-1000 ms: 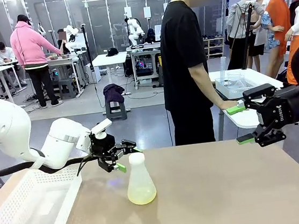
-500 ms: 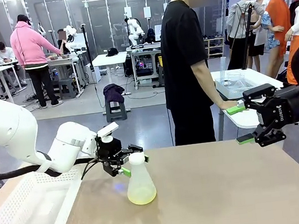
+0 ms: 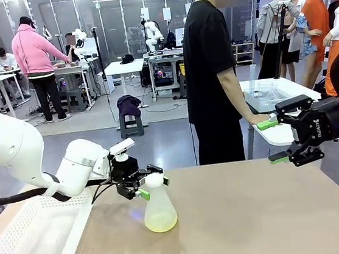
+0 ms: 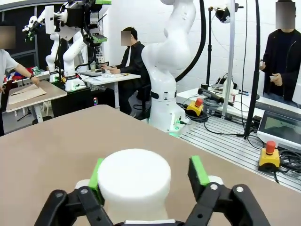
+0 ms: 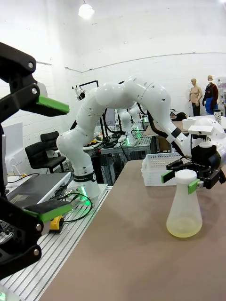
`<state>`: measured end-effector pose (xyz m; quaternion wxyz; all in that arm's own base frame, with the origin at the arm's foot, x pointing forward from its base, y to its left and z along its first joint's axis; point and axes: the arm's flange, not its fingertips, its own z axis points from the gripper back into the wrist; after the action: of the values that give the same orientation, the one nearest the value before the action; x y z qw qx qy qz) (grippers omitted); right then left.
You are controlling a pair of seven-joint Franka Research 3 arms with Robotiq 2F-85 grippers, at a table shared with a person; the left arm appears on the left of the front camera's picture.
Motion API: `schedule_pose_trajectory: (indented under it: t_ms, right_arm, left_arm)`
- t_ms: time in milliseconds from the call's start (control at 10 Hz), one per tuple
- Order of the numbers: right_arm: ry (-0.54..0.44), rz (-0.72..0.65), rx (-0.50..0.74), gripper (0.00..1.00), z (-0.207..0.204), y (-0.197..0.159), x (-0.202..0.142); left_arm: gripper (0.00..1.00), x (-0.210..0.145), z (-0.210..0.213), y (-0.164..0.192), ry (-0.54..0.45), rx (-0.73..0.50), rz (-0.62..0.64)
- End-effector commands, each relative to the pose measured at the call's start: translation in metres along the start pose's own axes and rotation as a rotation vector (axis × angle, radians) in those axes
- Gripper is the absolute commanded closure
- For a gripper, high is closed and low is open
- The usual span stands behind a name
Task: Prepare the solutions needed for the experiment.
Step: When the human places the Big flask in the center of the table, pick up the Big flask and place it in the left Organizing basket.
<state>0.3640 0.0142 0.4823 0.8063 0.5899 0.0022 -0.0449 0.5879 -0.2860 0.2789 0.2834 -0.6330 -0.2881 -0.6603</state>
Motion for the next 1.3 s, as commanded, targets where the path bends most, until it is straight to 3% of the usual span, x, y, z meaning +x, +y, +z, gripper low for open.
schedule_pose_trajectory:
  t_ms: [0, 100, 400, 500, 600, 900, 1000, 1200]
  right_arm:
    - [-0.004, 0.010, 0.018, 0.10, -0.001, 0.001, 0.001]
    - [-0.004, 0.010, 0.018, 0.10, -0.001, 0.001, 0.001]
    - [-0.004, 0.010, 0.018, 0.10, -0.001, 0.001, 0.001]
    - [-0.004, 0.010, 0.018, 0.10, -0.001, 0.001, 0.001]
    - [-0.004, 0.010, 0.018, 0.10, -0.001, 0.001, 0.001]
    - [-0.004, 0.010, 0.018, 0.10, -0.001, 0.001, 0.001]
    - [-0.004, 0.010, 0.018, 0.10, -0.001, 0.001, 0.001]
    - [-0.004, 0.010, 0.018, 0.10, -0.001, 0.001, 0.001]
  left_arm:
    - [0.40, -0.002, 0.003, 0.006, -0.026, -0.009, 0.031]
    - [0.46, -0.004, 0.000, 0.006, -0.017, -0.024, 0.043]
    - [0.79, -0.009, -0.003, 0.011, -0.007, -0.032, 0.054]
    - [0.85, -0.010, -0.003, 0.012, -0.013, -0.042, 0.045]
    - [0.98, -0.010, -0.004, 0.013, -0.014, -0.041, 0.043]
    - [1.00, -0.003, -0.001, 0.013, -0.027, -0.031, 0.027]
    - [0.94, 0.004, -0.001, 0.012, -0.016, -0.039, 0.014]
    - [0.94, 0.033, 0.003, 0.012, -0.035, -0.010, -0.005]
